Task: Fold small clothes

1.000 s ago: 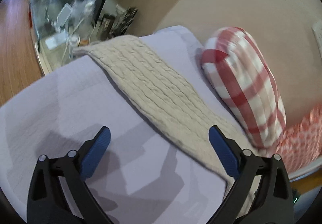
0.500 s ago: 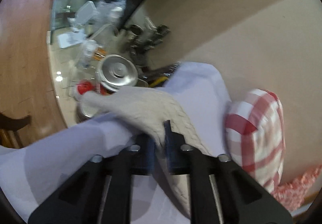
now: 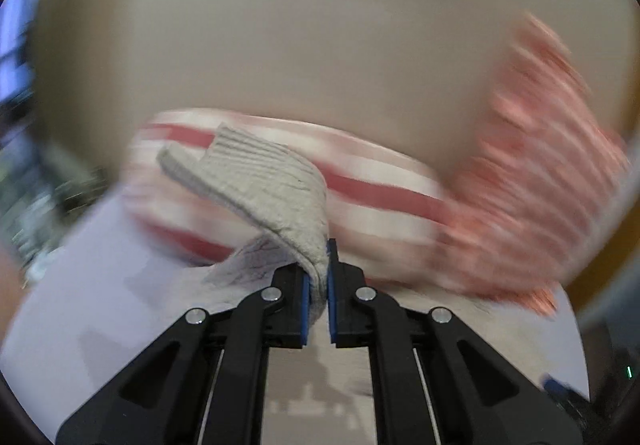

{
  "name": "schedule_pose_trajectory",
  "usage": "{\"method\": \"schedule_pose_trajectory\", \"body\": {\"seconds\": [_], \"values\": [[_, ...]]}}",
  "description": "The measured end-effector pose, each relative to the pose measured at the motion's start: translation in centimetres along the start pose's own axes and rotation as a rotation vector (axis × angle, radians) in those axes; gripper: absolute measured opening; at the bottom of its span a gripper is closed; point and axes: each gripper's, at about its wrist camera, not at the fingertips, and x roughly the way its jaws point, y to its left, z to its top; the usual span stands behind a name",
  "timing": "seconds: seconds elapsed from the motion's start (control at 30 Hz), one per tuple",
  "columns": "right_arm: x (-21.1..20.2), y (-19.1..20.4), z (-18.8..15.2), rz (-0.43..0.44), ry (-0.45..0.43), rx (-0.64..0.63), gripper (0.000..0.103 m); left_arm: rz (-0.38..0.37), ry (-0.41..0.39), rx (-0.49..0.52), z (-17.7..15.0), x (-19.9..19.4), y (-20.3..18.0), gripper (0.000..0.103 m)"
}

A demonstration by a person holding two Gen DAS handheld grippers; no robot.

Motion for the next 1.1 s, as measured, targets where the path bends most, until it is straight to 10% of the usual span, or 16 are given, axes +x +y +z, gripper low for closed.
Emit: {"method": "schedule_pose_trajectory", "body": {"seconds": [0.2, 0.37, 0.53, 0.6, 0.93, 1.1], "values": [[-3.2, -6.6, -0.7, -0.088, -0.059, 0.118, 0.090, -0.232, 0.136, 0.309, -8.8, 5.8, -19.7, 0.006], [-4.4, -9.5, -0.8, -0.125, -0.079, 0.156, 0.090, -0.243, 0.341, 0.503, -16.8, 11.4, -26.2, 0.011], [-4.0, -9.4, 0.0, -0.101, -0.081, 0.128, 0.090, -0.492, 0.319, 0.388, -14.9, 8.1, -22.5, 0.064], [-2.9, -9.0, 0.4, -0.069, -0.050, 0.125, 0.088, -0.539, 0.273, 0.328, -13.4, 5.9, -20.2, 0.067], [2.8, -9.0, 1.5, -0.241, 0.031, 0.065, 0.063, -0.144, 0.129, 0.348, -14.3, -2.2, -4.2, 0.074], [5.7, -9.8, 1.0, -0.293, 0.106, 0.041, 0.024, -0.084, 0.173, 0.302, -15.1, -2.7, 0.1, 0.074]]}}
